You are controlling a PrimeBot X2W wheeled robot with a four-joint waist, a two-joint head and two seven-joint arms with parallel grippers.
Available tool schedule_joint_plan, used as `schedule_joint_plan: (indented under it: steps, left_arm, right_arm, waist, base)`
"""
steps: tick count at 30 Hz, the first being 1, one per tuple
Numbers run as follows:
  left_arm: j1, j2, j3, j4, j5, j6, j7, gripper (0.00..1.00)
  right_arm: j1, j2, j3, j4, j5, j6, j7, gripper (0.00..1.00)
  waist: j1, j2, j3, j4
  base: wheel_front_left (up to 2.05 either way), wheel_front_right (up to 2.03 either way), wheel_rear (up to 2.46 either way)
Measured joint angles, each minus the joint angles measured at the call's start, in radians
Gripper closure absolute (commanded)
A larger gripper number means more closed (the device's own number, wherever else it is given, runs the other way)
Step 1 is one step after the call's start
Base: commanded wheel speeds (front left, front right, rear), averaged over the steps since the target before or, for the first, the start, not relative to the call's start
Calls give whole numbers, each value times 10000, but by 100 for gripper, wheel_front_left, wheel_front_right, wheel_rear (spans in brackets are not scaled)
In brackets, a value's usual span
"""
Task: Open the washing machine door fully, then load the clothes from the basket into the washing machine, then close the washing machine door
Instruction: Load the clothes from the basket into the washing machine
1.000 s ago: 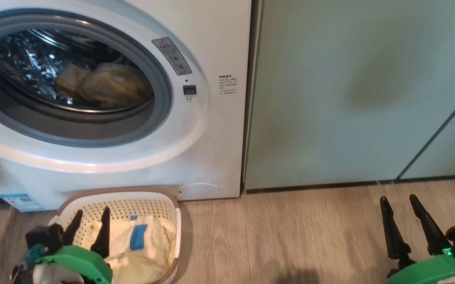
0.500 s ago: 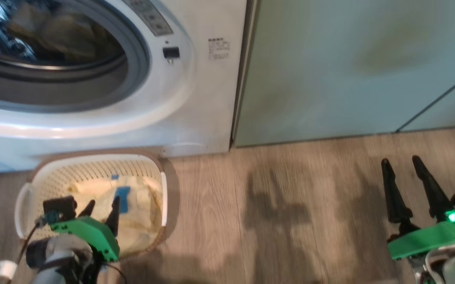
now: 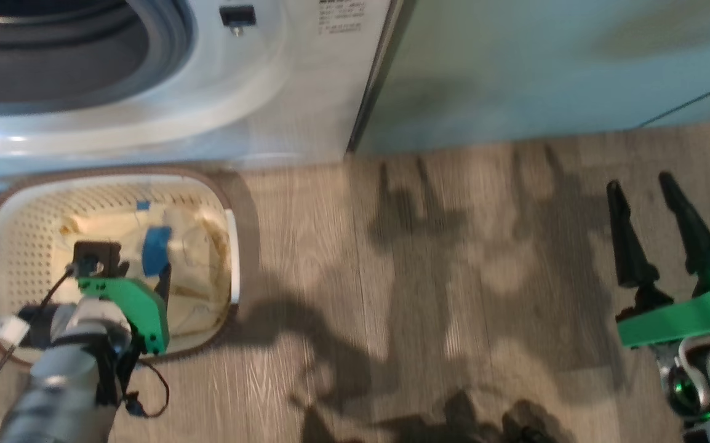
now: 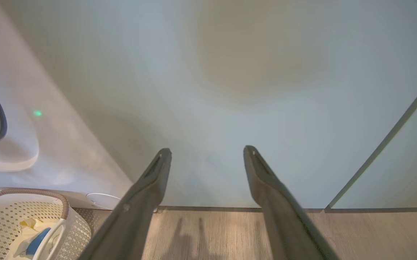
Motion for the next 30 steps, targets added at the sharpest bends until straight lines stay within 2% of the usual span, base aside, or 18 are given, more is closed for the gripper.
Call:
schedule_joint_plan:
  steps: [10,25,30]
  left_arm:
    - [-1333,-44,-389,798,263,2,6,0]
    - [-2455,-136,-407,911,117,115,270,0]
    - [-2634,-171,-341,943,-82,464,268,0]
  right_arm:
    - [-698,-232,144,-228,-31,0,-2,0]
    - [-1049,-719,-8,-529,-136,0,-2,0]
    - [-1066,-857,-46,-589,-146,0,-2,0]
  waist:
    - [0,0,1566,-16]
    - [-1,0,3014,176]
    - [-1,0,3258,215]
  base:
    - [0,0,0]
    - [0,0,0]
    - [0,0,0]
